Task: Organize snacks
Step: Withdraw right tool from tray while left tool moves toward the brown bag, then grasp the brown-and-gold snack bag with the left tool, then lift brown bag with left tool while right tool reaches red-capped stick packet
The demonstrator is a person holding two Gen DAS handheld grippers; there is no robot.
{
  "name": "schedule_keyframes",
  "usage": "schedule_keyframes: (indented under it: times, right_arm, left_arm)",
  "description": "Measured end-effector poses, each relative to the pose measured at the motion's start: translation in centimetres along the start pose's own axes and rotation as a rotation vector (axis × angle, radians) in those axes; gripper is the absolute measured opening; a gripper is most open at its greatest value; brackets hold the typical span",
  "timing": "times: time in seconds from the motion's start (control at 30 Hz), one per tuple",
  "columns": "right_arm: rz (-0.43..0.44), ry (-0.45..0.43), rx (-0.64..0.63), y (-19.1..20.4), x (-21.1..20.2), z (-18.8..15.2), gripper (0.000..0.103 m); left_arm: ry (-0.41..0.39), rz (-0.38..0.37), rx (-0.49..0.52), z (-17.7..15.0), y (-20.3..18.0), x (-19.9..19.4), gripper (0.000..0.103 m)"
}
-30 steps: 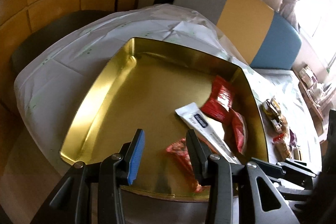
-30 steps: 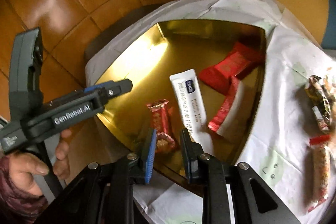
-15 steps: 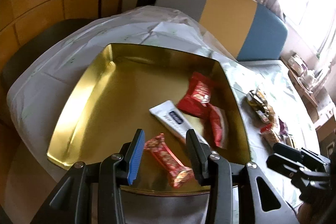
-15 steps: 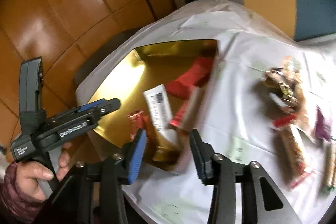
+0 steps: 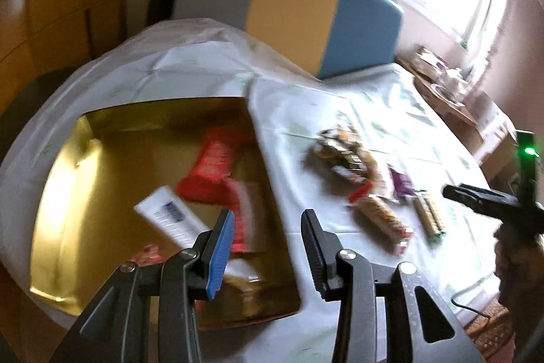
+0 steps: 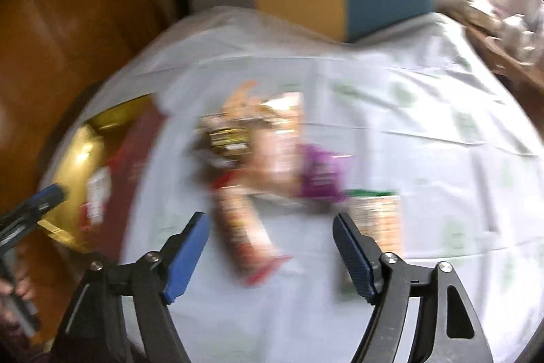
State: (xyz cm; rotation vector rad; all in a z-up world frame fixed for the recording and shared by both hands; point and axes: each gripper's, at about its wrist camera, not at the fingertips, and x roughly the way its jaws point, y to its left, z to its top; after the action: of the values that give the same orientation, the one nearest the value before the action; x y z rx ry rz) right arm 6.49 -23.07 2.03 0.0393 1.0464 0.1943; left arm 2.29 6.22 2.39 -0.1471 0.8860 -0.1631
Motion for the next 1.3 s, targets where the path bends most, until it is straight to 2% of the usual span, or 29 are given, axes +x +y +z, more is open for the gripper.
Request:
schedule_keyframes:
  times: [0.1,0.2,0.27,0.3,0.4,0.63,0.73,0.83,1.07,1.13,1.3]
  right_arm:
    - [-0.061,-0.012,0.062,-4.0,0.4,0.5,0.077]
    - [-0.061,-0.028,0.166,-7.4,0.9,0.0,0.077]
    - [-0.079,0.007,0.245,-8.9,1.3,0.0,0.077]
    - [-0.083,-0.005,0.256,-9.3,1.2,0.1,0.077]
    - [-0.065,-0.02,0.263,-9.4,0.9,0.4,0.077]
    - [-0.031,-0.039,0.26,-9.0,0.6,0.6,0.078]
    - [-0.023,-0.049,0.264,-8.9,0.3,0.6,0.079]
    - [-0.018,-0.065,0.27,-9.1,0.0,0.6,0.082]
    - [0.007,-0.077,0.313,-9.8,-0.4,0.7,0.082]
    - [0.014,-0.077,0.318,-9.8,-0.5,0.8,0.083]
    - [0.012,-0.069,0.322,-9.9,-0.2,0.8,0.083]
  left_arm:
    - [0.025,-0.033,0.037,1.0,-2.2,1.1,0.041]
    - [0.073,-0.06,0.055,2.2,-3.9,3.0,0.041]
    - [0.105,-0.056,0.065,3.0,-5.1,4.8,0.041]
    - [0.119,-0.054,0.065,3.2,-5.5,5.5,0.041]
    - [0.148,-0.04,0.058,4.0,-6.7,8.0,0.041]
    - [0.226,-0.034,-0.029,6.2,-8.0,13.1,0.042]
    - [0.264,-0.036,-0.076,7.1,-8.6,15.5,0.049]
    - [0.263,-0.026,-0.066,7.9,-9.4,17.2,0.056]
    - [0.286,0.066,-0.044,7.9,-10.5,21.0,0.057]
    - [0.296,0.075,-0.046,7.8,-10.5,21.8,0.06]
    - [0.236,0.076,0.038,7.1,-10.9,21.8,0.061]
